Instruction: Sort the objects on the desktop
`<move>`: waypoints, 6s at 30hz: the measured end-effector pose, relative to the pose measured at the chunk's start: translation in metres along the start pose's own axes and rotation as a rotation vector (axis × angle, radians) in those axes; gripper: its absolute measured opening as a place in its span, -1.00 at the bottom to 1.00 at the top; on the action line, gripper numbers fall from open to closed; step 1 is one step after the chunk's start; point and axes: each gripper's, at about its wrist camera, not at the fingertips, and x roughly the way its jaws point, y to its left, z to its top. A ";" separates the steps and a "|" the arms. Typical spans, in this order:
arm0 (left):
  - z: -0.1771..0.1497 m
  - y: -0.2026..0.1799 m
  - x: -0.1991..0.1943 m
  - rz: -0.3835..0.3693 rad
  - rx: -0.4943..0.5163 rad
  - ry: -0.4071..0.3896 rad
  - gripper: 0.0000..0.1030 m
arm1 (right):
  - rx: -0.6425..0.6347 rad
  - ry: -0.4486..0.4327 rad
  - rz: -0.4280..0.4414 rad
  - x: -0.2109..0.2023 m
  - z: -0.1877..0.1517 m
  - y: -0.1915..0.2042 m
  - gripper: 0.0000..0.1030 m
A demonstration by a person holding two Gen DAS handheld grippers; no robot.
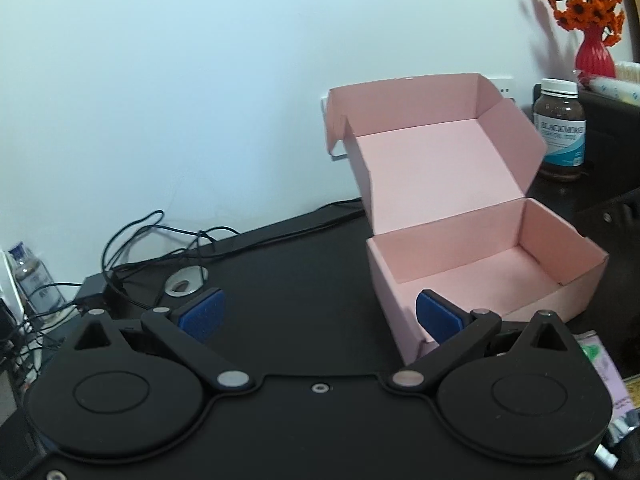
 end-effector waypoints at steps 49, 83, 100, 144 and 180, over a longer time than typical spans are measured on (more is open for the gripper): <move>-0.011 0.006 0.016 -0.034 -0.056 0.043 1.00 | 0.092 0.206 -0.096 0.049 -0.024 -0.001 0.99; -0.010 0.035 0.006 -0.036 -0.193 0.023 1.00 | -0.055 -0.095 0.019 -0.011 -0.043 0.014 0.99; -0.012 0.026 -0.020 0.084 -0.147 -0.135 1.00 | -0.175 -0.238 -0.008 -0.065 -0.090 -0.014 0.99; -0.018 0.016 -0.011 0.105 -0.094 -0.109 1.00 | -0.176 -0.158 0.158 -0.052 -0.110 -0.012 -0.52; -0.017 0.017 -0.013 0.137 -0.089 -0.120 1.00 | -0.343 0.189 -0.015 0.054 -0.008 0.096 -0.50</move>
